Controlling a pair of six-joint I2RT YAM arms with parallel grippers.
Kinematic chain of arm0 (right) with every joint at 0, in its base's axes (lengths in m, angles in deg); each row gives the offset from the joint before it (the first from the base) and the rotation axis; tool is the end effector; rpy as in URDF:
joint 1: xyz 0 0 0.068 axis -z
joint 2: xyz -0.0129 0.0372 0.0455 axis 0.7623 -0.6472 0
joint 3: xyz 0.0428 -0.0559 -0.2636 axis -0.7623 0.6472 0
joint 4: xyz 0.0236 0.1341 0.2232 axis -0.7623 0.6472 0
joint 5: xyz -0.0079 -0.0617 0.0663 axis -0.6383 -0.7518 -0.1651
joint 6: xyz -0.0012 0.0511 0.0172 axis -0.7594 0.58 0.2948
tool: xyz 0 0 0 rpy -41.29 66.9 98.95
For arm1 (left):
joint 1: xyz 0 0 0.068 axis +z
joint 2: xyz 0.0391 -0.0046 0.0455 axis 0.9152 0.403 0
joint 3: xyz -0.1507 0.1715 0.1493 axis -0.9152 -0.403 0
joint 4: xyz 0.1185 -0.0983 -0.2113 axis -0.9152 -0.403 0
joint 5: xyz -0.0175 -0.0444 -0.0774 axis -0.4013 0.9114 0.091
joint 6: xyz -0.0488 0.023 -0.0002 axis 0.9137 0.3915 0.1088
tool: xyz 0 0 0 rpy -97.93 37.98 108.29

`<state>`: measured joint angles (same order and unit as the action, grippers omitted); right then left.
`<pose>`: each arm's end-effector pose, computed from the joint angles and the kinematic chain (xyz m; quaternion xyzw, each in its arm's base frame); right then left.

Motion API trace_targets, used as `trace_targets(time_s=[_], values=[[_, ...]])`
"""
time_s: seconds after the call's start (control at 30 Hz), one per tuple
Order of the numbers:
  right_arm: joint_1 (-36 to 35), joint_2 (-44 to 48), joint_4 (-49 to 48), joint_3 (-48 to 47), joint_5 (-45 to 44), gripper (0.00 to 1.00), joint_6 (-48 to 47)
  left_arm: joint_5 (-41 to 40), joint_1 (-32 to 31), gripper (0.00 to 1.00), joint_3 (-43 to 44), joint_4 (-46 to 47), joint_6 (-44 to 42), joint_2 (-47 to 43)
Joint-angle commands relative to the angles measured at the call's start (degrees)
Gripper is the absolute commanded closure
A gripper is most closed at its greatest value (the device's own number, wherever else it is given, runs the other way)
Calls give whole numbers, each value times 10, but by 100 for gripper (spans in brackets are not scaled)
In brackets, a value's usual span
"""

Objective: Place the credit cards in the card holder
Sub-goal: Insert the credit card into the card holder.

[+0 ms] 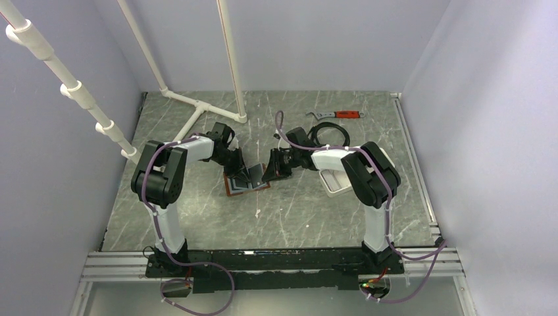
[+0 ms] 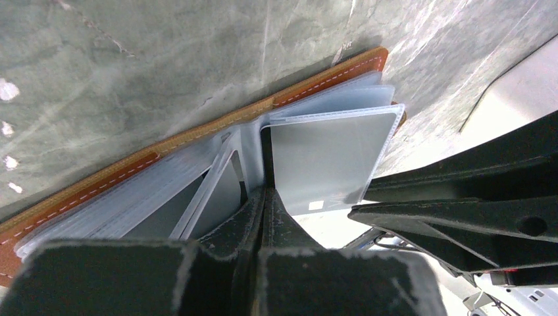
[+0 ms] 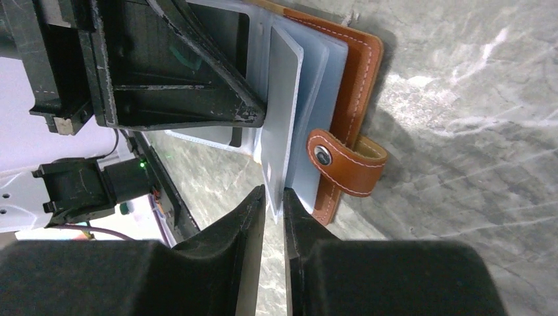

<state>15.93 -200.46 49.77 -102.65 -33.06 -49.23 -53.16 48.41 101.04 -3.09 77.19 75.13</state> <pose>0.3193 0.2405 0.1330 -0.1114 0.8800 0.4508 0.0995 0.3336 -0.1262 0.1325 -0.0916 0.9497 -0.2988 0.0197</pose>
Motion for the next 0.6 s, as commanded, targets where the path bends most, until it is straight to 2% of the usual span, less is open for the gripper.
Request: trace_targets(time_s=[0.0,0.17,0.47,0.57], values=[[-6,5,-20,-20,12,82,5,-32,-5,97,-20,-8,-11,3],[-9,0,-40,-24,31,77,18,-19,-5,96,-20,-4,-9,-9],[-14,-17,-42,-61,44,68,30,22,17,75,-12,-29,-2,-91],[-21,-29,-35,-82,43,68,29,34,35,72,-22,-44,-3,-121]])
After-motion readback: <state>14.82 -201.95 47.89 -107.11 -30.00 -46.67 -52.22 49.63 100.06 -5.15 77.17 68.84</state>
